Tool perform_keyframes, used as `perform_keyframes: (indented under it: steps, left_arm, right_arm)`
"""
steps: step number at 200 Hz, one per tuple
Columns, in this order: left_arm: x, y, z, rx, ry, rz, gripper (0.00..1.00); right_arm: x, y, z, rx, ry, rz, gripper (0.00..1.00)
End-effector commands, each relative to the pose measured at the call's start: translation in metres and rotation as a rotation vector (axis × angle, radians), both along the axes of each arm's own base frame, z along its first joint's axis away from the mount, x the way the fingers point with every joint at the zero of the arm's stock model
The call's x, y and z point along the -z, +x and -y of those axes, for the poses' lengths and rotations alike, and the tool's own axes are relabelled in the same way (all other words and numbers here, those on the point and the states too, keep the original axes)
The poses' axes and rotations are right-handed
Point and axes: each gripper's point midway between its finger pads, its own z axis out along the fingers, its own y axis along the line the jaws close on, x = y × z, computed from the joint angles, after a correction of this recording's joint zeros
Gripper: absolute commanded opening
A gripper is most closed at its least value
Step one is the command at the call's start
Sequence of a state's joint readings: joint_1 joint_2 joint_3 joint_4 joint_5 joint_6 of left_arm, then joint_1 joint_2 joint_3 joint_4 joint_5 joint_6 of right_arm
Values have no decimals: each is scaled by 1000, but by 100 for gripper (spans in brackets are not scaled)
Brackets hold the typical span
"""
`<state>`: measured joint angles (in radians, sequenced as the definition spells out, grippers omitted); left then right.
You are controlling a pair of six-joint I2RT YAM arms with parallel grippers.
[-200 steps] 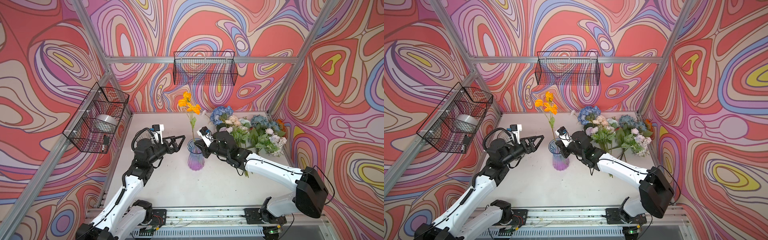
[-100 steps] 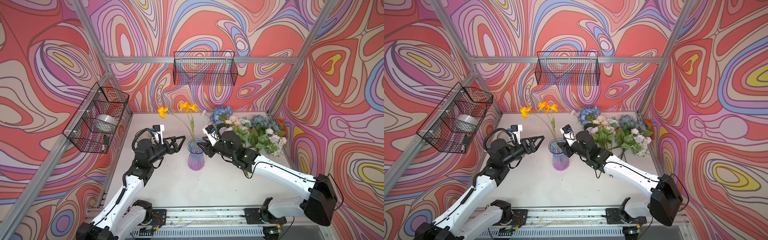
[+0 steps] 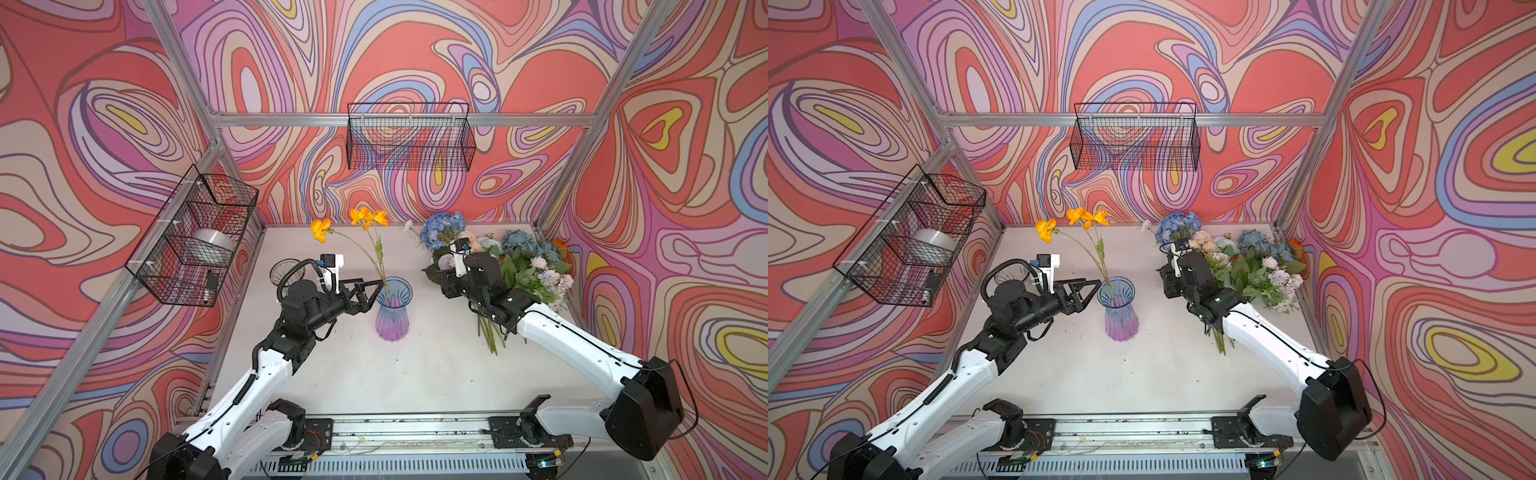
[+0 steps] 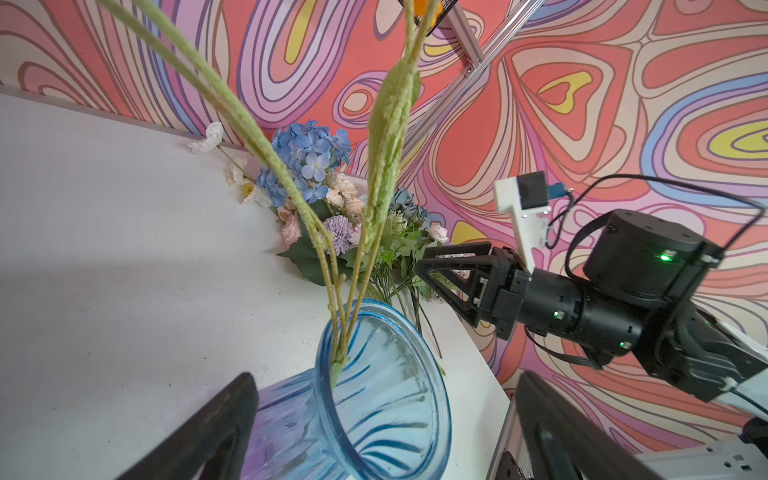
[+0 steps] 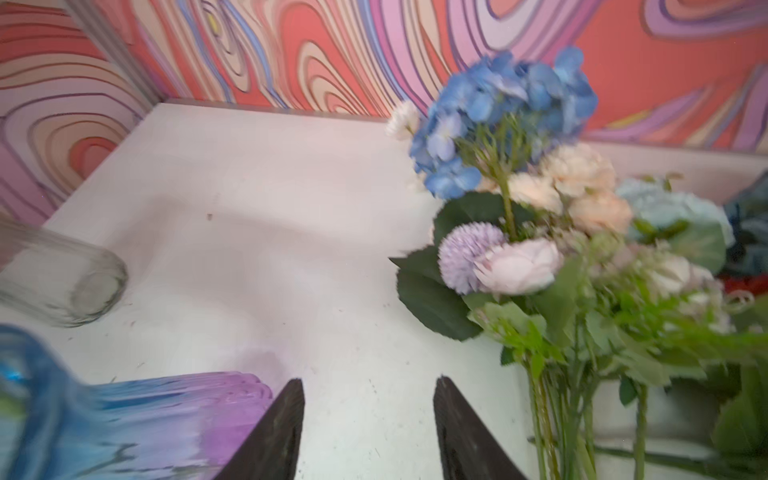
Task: Arrange the flowers into the vase
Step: 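Open right gripper and withdraw it while left gripper holds near vase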
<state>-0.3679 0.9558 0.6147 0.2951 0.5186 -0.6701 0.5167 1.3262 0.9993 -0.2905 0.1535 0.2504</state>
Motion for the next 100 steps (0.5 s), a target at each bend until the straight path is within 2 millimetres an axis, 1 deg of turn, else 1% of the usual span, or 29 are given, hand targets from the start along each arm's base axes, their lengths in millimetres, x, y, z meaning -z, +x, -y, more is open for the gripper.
perform_keyframes:
  steps: [1,24,51,75,100]
  left_arm:
    - [-4,6,-1,-25,5,18,100]
    - [-2,10,0,-32,-5,19,99]
    - [-3,15,0,-43,-15,23,99]
    - [-3,18,0,-50,-17,20,99]
    - [-1,19,-1,-58,-20,10,99]
  right_arm:
    - [47,-12,38,135,-38,-193,50]
    - [75,-16,69,225,-46,-272,48]
    - [93,-13,96,292,-18,-315,47]
    - [105,-6,107,303,-11,-332,44]
    - [113,3,106,271,2,-347,38]
